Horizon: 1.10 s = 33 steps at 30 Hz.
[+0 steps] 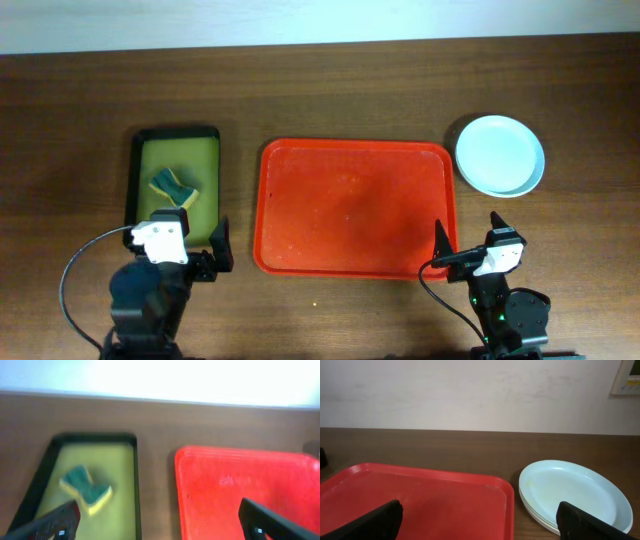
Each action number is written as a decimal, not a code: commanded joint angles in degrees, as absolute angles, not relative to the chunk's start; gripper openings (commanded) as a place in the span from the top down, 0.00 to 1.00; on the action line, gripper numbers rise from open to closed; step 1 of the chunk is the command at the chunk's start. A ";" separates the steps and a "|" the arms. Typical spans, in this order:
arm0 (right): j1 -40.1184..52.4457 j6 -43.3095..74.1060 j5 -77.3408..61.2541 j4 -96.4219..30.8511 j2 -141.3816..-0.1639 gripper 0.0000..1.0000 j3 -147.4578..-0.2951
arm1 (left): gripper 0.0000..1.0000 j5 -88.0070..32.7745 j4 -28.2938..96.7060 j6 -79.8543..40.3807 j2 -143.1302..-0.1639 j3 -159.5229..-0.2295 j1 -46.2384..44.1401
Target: Clean dirty plates on tray and stack at the side
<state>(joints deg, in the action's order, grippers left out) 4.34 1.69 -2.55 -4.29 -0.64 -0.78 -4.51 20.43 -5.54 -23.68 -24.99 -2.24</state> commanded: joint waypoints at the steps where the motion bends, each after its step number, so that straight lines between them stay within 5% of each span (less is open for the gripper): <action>1: 4.82 1.93 -2.07 -4.45 -0.19 0.01 -0.32 | 0.01 -4.71 15.29 -2.66 -17.08 -17.47 -2.46; 8: 4.82 1.93 -2.07 -4.45 -0.19 0.01 -0.32 | 0.01 -4.75 4.64 -0.36 -7.73 -6.44 0.69; 33: 4.82 1.93 -2.07 -4.45 -0.19 0.01 -0.32 | 0.01 0.25 4.75 -0.10 -0.25 -0.47 2.20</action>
<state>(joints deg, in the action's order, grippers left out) 4.34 1.69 -2.55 -4.29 -0.62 -0.78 -0.67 4.69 -1.06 -0.84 -0.95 1.91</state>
